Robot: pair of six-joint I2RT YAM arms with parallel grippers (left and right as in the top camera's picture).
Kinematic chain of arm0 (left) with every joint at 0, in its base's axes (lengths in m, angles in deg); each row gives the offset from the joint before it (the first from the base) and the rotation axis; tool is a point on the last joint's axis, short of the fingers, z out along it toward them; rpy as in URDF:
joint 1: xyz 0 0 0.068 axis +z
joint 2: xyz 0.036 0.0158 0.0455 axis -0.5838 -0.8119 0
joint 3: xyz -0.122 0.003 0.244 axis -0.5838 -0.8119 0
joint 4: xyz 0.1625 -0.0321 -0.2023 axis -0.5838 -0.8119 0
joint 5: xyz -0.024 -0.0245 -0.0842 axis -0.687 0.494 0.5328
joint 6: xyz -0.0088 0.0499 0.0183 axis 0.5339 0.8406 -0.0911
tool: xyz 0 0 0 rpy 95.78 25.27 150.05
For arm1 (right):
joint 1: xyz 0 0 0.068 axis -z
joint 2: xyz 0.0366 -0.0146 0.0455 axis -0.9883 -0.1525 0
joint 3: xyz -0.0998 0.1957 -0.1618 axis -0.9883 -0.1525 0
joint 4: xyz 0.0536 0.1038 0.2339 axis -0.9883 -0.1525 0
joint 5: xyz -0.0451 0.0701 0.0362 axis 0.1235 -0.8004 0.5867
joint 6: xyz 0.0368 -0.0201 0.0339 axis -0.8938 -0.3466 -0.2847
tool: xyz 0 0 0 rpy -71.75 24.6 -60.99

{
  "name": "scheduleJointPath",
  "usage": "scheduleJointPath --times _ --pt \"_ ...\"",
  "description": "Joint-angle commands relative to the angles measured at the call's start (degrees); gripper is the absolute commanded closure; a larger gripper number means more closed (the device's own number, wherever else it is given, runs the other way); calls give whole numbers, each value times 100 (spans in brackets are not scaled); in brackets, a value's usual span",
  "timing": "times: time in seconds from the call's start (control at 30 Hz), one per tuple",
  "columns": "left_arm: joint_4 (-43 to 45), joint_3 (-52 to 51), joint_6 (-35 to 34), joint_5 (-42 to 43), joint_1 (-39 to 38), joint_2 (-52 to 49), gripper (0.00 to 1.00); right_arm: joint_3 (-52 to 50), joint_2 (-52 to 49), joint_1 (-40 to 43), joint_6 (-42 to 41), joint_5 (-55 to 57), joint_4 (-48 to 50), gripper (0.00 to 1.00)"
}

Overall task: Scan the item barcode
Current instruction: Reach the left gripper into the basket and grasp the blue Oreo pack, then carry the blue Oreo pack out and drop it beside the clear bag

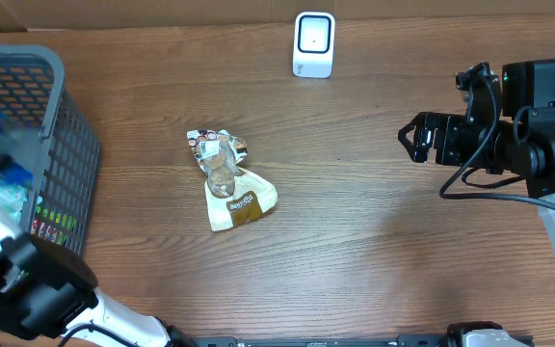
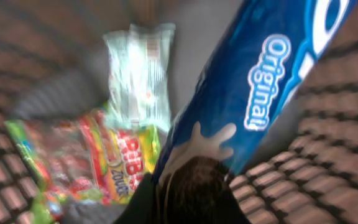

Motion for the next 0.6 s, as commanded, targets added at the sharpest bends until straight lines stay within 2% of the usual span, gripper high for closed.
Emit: scheduleJointPath --times 0.0,0.13,0.23,0.37,0.47,0.57 --pt "-837 1799 35 201 -52 227 96 144 13 -28 22 -127 26 0" --pt "-1766 3239 361 955 -225 343 96 144 13 -28 22 -138 28 0" --pt "-2234 3600 673 1648 -638 470 96 144 13 -28 24 -136 37 0" --pt "-2358 3421 1425 2354 -1622 529 96 144 13 -28 24 -136 79 0" --pt "-2358 3049 1698 2253 -2562 525 96 144 13 -28 24 -136 68 0" --pt "-2358 2306 1792 1790 -3488 522 96 144 13 -28 24 -136 44 0"
